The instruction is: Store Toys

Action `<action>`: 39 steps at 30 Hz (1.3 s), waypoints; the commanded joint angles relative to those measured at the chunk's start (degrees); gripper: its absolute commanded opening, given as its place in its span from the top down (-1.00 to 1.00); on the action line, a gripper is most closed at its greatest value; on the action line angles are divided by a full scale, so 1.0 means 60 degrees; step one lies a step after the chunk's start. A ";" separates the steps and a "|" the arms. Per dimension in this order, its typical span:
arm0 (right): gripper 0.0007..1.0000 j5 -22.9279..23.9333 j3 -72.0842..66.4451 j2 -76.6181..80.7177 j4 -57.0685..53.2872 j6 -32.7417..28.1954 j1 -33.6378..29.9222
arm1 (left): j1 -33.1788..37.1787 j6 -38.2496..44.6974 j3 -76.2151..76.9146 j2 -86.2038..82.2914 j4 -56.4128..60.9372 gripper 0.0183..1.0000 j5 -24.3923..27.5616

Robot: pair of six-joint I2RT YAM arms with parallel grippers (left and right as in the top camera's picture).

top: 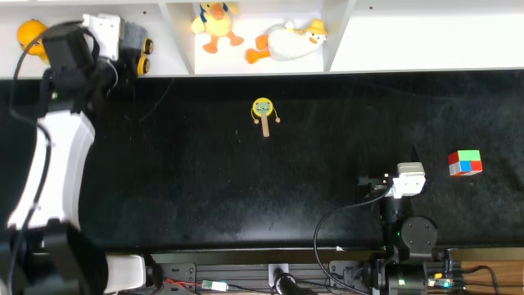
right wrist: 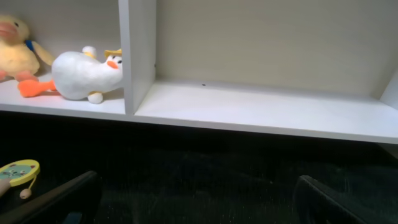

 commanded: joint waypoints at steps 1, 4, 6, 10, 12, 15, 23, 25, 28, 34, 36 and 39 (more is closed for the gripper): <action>-0.99 0.0102 -0.0127 -0.0066 0.0044 0.0073 0.0058 | -0.0127 -0.0375 0.0874 0.0747 -0.0011 0.70 0.0521; -0.99 0.0102 -0.0127 -0.0066 0.0044 0.0073 0.0058 | -0.0200 -0.0474 0.1075 0.1133 -0.0004 0.69 0.0492; -0.99 0.0098 -0.0127 -0.0066 0.0044 0.0073 0.0058 | -0.0222 -0.0474 0.1093 0.1290 0.0018 0.69 0.0492; -0.99 0.0102 -0.0127 -0.0066 0.0044 0.0073 0.0058 | -0.0240 -0.0474 0.1093 0.1479 0.0007 0.58 0.0492; -0.99 0.0102 -0.0127 -0.0066 0.0044 0.0073 0.0058 | -0.0240 -0.0470 0.1093 0.1530 0.0007 0.54 0.0492; -0.99 0.0102 -0.0127 -0.0066 0.0044 0.0073 0.0058 | -0.0240 -0.0470 0.1093 0.1552 0.0015 0.01 0.0492; -0.99 0.0102 -0.0127 -0.0066 0.0044 0.0073 0.0058 | -0.0240 -0.0463 0.1093 0.1530 -0.0171 -1.00 0.0488; -0.99 0.0102 -0.0127 -0.0066 0.0044 0.0073 0.0058 | -0.0240 -0.0382 0.1086 0.1468 -0.0386 -1.00 0.0470; -0.99 0.0102 -0.0127 -0.0066 0.0044 0.0073 0.0058 | -0.0273 -0.0208 0.1078 0.1286 -0.0798 -0.99 0.0168; -0.99 0.0102 -0.0127 -0.0066 0.0044 0.0073 0.0058 | -0.0284 -0.0015 0.0845 0.0896 -0.1384 -1.00 -0.0197; -0.99 0.0102 -0.0127 -0.0066 0.0044 0.0073 0.0058 | -0.0284 0.0015 0.0754 0.0765 -0.1588 -1.00 -0.0200; -0.99 0.0102 -0.0127 -0.0066 0.0044 0.0073 0.0058 | -0.0284 0.0044 0.0423 0.0419 -0.1723 -1.00 -0.0200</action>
